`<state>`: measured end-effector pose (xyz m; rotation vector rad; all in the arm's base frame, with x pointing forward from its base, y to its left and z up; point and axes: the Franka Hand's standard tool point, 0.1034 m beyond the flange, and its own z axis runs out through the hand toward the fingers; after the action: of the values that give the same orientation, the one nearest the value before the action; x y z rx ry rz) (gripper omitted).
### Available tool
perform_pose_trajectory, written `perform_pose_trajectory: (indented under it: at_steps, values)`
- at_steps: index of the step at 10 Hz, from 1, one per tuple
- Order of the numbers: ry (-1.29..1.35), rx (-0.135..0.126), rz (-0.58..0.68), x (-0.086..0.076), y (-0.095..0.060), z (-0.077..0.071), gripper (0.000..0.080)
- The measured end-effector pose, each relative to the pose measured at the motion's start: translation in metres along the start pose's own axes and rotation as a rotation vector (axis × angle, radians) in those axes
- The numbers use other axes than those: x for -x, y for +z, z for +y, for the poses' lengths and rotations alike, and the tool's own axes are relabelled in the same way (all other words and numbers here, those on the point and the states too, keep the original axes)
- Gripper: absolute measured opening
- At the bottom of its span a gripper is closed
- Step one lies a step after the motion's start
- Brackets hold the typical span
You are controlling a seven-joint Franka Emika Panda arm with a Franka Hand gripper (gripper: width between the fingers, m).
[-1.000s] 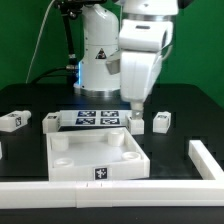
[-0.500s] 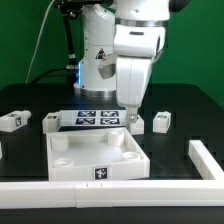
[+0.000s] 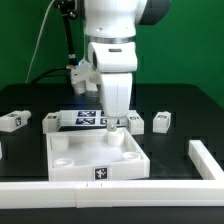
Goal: Assemble one leg
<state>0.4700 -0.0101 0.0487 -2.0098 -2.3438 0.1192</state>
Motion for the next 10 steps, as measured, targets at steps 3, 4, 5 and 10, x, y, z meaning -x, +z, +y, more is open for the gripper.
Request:
perform_pose_trajectory:
  at_steps: [3,4,5,10]
  values:
    - [-0.009,-0.005,0.001,0.001,0.003,-0.001,0.0650]
    - [-0.035,-0.016,0.008,0.004,0.012,-0.002,0.0650]
    - [-0.031,-0.029,0.015,0.009,0.020,-0.006,0.0650]
    - [-0.016,-0.050,0.027,0.012,0.036,-0.014,0.0650]
